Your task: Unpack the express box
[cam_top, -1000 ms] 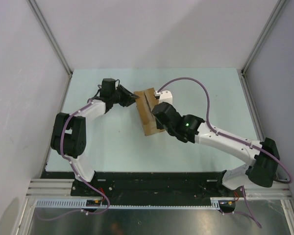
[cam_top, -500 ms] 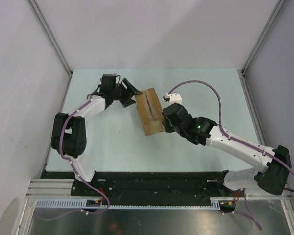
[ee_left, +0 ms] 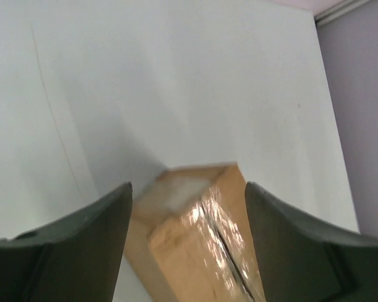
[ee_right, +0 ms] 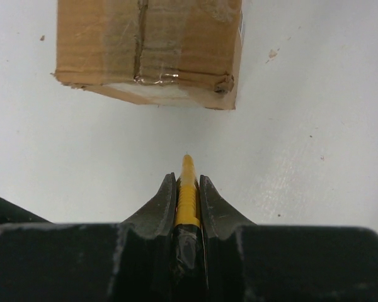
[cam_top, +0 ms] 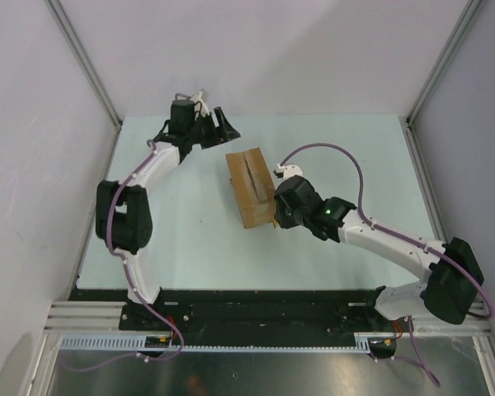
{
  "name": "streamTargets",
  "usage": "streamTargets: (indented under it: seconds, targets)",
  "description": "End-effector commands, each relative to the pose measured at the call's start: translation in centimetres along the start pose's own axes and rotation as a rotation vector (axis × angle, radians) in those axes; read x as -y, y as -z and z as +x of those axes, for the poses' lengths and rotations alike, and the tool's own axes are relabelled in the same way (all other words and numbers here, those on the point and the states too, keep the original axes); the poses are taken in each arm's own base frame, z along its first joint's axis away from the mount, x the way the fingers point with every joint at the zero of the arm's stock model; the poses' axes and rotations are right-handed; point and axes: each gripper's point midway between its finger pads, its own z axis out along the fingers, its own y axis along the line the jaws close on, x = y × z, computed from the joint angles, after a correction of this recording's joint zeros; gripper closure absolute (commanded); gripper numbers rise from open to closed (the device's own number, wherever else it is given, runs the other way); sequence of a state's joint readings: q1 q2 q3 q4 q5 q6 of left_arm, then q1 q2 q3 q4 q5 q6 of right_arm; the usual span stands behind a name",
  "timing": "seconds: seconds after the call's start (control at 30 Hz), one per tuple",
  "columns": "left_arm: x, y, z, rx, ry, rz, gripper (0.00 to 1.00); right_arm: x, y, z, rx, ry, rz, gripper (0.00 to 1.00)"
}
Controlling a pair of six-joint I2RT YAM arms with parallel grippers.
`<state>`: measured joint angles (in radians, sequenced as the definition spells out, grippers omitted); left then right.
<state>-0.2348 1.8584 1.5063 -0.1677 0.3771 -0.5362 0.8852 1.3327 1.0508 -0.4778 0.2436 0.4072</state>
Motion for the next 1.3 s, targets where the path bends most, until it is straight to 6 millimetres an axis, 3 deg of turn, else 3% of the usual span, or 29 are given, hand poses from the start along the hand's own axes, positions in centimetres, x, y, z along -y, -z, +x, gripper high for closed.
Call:
streamTargets:
  seconds: [0.0,0.2,0.5,0.67,0.7,0.77,0.97,1.0,1.07,1.1,1.27]
  targets:
    - [0.8,-2.6,-0.3,-0.051,-0.18,0.145,0.25,-0.5,-2.1,-1.0,0.033,0.008,-0.031,1.0]
    - [-0.2,-3.3,2.4,-0.119,-0.178,0.16,0.25,1.4,-4.0,-2.6,0.081,-0.042,0.019,1.0]
    - [0.2,-1.3,6.1,-0.215,-0.104,0.219,0.33,3.2,-5.1,-4.2,0.102,-0.118,0.019,1.0]
    - [0.4,0.9,6.8,-0.204,-0.092,0.192,0.37,4.9,-5.5,-5.4,0.134,-0.133,0.06,1.0]
    - [-0.4,1.1,7.7,-0.212,-0.083,0.161,0.37,5.1,-5.5,-5.8,0.142,-0.135,0.062,1.0]
    - [0.0,2.5,7.3,-0.185,-0.087,0.145,0.38,5.8,-5.8,-6.4,0.157,-0.14,0.07,1.0]
    - [-0.4,5.4,10.0,-0.198,-0.061,0.115,0.41,7.0,-6.9,-8.5,0.196,-0.123,0.065,1.0]
    - [-1.1,5.8,11.4,-0.221,-0.046,0.1,0.42,7.2,-7.4,-8.6,0.196,-0.111,0.064,1.0]
    - [-1.1,6.9,11.9,-0.209,-0.05,0.091,0.43,7.5,-7.6,-9.5,0.212,-0.106,0.067,1.0]
    - [-1.8,7.3,13.1,-0.224,-0.039,0.071,0.43,7.7,-8.0,-9.7,0.215,-0.103,0.067,1.0]
    - [-2.5,9.5,14.0,-0.18,-0.041,0.018,0.43,8.4,-8.2,-10.9,0.229,-0.087,0.075,1.0]
